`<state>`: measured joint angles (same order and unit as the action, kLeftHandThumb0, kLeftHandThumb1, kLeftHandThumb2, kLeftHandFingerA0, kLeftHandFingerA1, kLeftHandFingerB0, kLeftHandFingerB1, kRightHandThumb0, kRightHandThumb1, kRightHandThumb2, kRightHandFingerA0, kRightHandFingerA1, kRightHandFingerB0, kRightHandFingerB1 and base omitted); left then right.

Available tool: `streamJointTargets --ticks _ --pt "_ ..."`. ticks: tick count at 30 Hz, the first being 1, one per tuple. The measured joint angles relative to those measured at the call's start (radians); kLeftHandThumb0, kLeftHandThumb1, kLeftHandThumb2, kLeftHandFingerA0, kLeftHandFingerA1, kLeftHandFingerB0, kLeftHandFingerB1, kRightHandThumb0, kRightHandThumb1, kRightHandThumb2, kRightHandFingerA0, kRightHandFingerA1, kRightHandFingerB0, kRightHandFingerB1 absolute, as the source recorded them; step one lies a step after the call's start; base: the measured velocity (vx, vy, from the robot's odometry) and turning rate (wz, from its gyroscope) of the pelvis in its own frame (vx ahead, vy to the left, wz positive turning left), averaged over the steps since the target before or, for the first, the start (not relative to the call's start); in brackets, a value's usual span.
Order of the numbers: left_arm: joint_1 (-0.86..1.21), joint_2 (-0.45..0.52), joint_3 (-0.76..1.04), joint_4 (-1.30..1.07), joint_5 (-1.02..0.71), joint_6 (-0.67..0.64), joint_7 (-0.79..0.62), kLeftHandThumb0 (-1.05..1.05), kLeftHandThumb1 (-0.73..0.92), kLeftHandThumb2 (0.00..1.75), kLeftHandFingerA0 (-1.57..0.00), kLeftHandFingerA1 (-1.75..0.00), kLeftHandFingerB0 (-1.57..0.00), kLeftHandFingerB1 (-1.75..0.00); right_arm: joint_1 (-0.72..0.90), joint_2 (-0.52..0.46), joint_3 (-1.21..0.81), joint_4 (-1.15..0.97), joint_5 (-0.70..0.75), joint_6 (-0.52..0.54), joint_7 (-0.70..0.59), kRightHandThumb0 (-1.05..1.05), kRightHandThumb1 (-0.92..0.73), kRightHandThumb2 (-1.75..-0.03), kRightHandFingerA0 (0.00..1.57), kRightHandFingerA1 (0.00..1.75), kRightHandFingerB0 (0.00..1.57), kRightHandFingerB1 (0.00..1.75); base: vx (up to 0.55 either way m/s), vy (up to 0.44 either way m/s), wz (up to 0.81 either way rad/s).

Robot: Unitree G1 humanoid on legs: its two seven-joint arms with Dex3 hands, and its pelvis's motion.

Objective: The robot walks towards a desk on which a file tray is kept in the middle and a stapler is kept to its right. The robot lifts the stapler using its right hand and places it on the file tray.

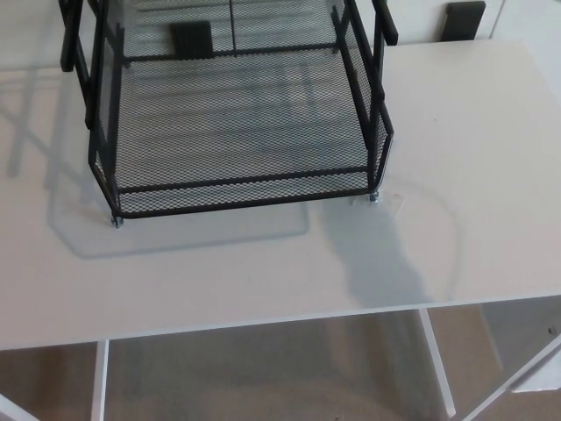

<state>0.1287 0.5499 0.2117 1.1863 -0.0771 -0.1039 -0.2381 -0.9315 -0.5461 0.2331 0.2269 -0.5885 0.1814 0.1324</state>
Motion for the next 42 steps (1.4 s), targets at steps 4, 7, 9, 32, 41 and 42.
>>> streamJointTargets --ticks 4,7,9,32,41,42 --pt "-0.003 0.000 0.000 -0.002 0.000 0.000 -0.001 -0.58 0.70 0.63 -0.62 -0.46 -0.42 -0.38 -0.083 0.058 0.053 0.014 -0.018 0.007 0.020 -0.25 -0.60 -0.88 0.82 1.75 0.61 1.68 0.00 0.000 0.00" --pt "-0.005 -0.001 -0.004 -0.004 0.000 0.000 -0.001 -0.58 0.70 0.62 -0.59 -0.46 -0.40 -0.38 -0.117 0.116 0.117 0.014 -0.045 0.015 0.034 -0.28 -0.66 -0.68 0.88 1.67 0.80 1.20 0.00 0.000 0.00" --pt "-0.006 -0.001 -0.006 -0.009 0.000 -0.001 -0.001 -0.58 0.70 0.62 -0.58 -0.46 -0.40 -0.37 -0.125 0.150 0.152 0.013 -0.061 0.023 0.047 -0.31 -0.66 -0.64 0.93 1.59 0.83 0.67 0.00 0.000 0.00" --pt "-0.029 -0.019 -0.024 -0.016 0.019 -0.009 0.004 -0.59 0.68 0.63 -0.57 -0.47 -0.41 -0.38 -0.198 0.435 0.350 0.221 -0.207 0.139 0.126 -0.22 -0.67 -0.67 0.85 1.60 0.78 0.91 0.00 0.000 0.00" --pt "-0.032 -0.020 -0.030 -0.005 0.024 -0.012 0.003 -0.51 0.55 0.98 -0.56 -0.64 -0.29 -0.50 -0.077 0.593 0.247 0.252 -0.165 0.229 0.120 -0.25 -0.75 -0.72 0.76 1.72 0.62 1.44 0.00 0.000 0.00" --pt "-0.033 -0.020 -0.031 -0.005 0.025 -0.012 0.003 -0.60 0.68 0.64 -0.57 -0.47 -0.41 -0.38 -0.072 0.606 0.230 0.256 -0.157 0.237 0.114 -0.22 -0.74 -0.77 0.77 1.72 0.64 1.51 0.00 0.000 0.00"
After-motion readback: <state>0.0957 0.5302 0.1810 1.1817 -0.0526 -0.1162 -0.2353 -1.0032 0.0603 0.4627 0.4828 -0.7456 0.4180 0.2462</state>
